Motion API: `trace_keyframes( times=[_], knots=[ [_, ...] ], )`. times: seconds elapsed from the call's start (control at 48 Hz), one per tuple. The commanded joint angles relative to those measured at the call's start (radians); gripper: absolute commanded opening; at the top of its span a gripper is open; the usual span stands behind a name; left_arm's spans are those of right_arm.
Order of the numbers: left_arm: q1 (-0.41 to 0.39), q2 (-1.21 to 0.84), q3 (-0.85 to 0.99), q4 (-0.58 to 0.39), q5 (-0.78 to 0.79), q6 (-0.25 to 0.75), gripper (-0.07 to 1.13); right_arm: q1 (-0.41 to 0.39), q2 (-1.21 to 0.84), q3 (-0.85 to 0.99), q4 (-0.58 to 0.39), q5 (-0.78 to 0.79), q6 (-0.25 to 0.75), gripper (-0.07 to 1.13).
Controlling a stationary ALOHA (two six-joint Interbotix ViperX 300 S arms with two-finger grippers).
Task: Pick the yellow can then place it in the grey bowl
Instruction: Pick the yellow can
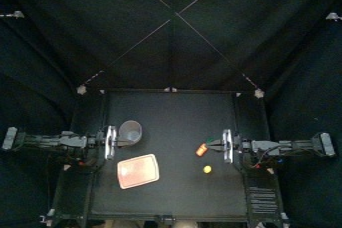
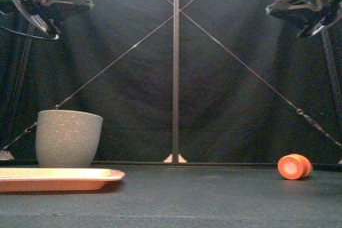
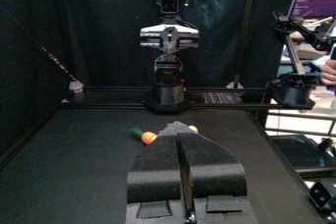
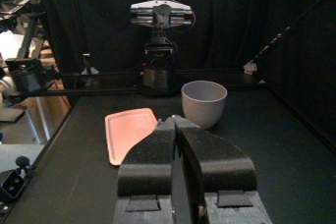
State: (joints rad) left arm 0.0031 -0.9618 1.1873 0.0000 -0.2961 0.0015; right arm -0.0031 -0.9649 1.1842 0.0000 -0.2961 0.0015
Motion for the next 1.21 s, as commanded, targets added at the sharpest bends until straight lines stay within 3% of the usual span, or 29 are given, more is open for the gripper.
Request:
trace_keyframes(
  times=[0.021, 0.229, 0.375, 0.458, 0.583, 0.729, 0.833, 1.208],
  knots=[
    [0.011, 0.012, -0.026, -0.002, -0.003, 0.000, 0.04, 0.000, 0.044, -0.009, 0.006, 0.002, 0.008, -0.02],
    [0.006, 0.048, -0.005, -0.009, -0.003, -0.005, 0.04, 0.012, 0.227, -0.002, 0.023, 0.029, 0.052, 0.01],
    [0.008, 0.080, -0.003, -0.017, -0.002, -0.003, 0.04, 0.112, 0.310, 0.017, 0.124, 0.032, 0.126, 0.04],
    [0.008, 0.091, -0.003, -0.017, -0.002, -0.003, 0.04, 0.153, 0.327, 0.025, 0.181, 0.035, 0.152, 0.11],
    [0.011, 0.094, -0.003, -0.017, -0.003, -0.003, 0.05, 0.173, 0.328, 0.028, 0.259, 0.035, 0.164, 0.40],
    [0.012, 0.094, -0.009, -0.017, -0.006, -0.003, 0.05, 0.172, 0.319, 0.029, 0.316, 0.034, 0.163, 0.84],
    [0.012, 0.094, -0.011, -0.018, -0.006, -0.003, 0.05, 0.164, 0.311, 0.031, 0.334, 0.037, 0.167, 1.06],
    [0.038, 0.094, -0.017, -0.049, -0.008, -0.003, 0.05, 0.184, 0.339, 0.046, 0.293, 0.265, 0.167, 1.05]
  ],
)
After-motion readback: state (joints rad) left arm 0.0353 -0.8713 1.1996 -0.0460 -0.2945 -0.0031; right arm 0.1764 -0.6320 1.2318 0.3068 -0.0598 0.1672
